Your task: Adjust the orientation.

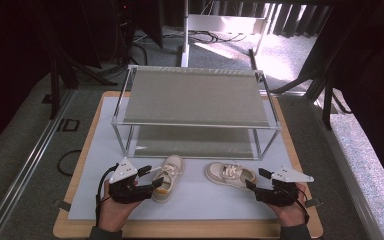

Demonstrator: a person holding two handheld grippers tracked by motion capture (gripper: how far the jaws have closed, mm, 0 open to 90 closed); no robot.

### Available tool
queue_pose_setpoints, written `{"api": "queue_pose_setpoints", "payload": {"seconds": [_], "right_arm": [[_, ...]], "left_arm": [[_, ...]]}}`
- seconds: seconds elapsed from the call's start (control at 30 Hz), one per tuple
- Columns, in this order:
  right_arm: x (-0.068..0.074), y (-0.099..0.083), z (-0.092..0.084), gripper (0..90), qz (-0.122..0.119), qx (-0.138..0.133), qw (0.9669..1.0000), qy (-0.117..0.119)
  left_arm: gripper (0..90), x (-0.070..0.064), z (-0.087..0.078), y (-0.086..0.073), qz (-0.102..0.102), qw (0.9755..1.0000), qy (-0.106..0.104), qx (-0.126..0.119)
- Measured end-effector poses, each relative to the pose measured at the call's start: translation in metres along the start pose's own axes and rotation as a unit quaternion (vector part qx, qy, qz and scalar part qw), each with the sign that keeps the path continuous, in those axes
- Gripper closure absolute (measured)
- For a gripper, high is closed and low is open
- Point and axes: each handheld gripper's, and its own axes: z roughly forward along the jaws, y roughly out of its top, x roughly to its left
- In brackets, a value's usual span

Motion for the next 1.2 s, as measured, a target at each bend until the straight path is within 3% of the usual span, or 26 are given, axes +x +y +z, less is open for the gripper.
{"api": "queue_pose_setpoints", "payload": {"seconds": [0.37,0.67,0.83,1.13,1.2], "right_arm": [[0.001,-0.013,0.014,28.7,0.005,0.026,0.9996,0.014],[0.004,-0.015,0.011,29.2,0.001,0.030,0.9995,0.014],[0.006,-0.017,0.009,29.3,0.001,0.029,0.9994,0.016],[0.018,-0.022,0.003,29.8,-0.011,0.031,0.9990,0.031],[0.020,-0.022,0.002,33.9,-0.014,0.031,0.9988,0.035]], "left_arm": [[33.0,-0.002,0.000,-0.008,0.001,0.9998,0.001,0.022],[33.7,0.000,0.001,-0.013,-0.006,0.9994,-0.009,0.033],[33.6,0.000,0.001,-0.014,-0.001,0.9993,-0.009,0.037],[32.0,-0.001,0.003,-0.016,0.003,0.9990,-0.010,0.042],[30.9,-0.001,0.004,-0.017,0.003,0.9989,-0.010,0.045]]}}
